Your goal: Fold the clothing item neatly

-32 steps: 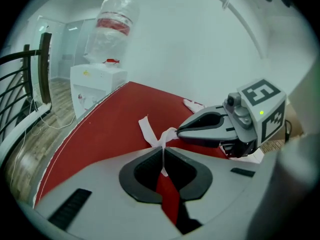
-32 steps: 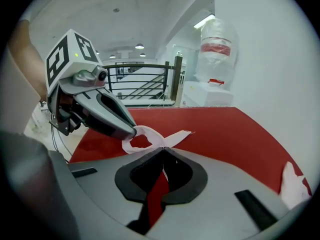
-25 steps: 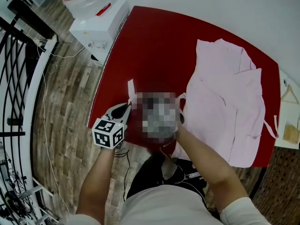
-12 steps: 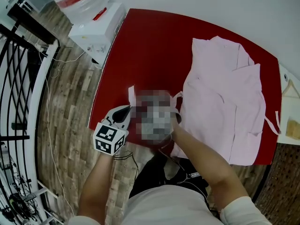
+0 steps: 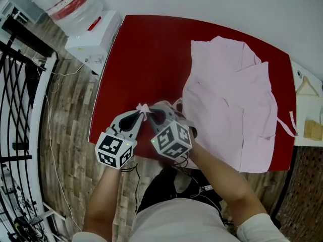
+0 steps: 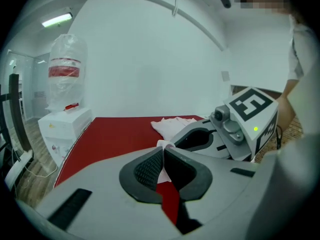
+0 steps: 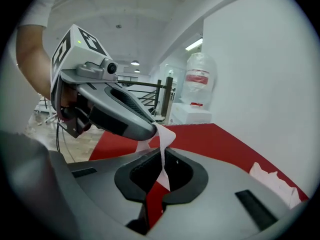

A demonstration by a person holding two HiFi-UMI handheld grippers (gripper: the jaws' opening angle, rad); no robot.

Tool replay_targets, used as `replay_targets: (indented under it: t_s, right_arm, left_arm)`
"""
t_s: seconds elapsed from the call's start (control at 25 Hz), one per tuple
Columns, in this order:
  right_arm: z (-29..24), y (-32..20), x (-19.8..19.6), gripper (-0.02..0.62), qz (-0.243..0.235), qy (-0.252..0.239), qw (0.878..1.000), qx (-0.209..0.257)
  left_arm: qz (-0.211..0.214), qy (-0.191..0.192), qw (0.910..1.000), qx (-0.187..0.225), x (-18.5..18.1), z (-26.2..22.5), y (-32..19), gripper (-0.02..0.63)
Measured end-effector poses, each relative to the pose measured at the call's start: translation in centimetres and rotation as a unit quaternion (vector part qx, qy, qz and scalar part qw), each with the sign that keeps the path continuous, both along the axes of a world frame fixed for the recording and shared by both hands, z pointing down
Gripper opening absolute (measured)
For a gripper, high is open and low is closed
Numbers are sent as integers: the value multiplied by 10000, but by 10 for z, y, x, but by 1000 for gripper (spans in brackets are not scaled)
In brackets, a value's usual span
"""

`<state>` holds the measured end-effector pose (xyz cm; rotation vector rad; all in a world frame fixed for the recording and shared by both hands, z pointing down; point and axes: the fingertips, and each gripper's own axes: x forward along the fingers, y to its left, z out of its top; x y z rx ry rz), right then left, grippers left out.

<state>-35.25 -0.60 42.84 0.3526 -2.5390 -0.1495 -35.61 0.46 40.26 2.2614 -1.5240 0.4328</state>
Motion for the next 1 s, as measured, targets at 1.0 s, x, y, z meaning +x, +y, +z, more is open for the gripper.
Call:
replay_targets:
  t_s: [1.0]
  right_arm:
    - [-46, -55, 220, 23, 1589, -433, 9863, -137]
  left_arm:
    - [1232, 420, 9906, 413, 218, -53, -59, 14]
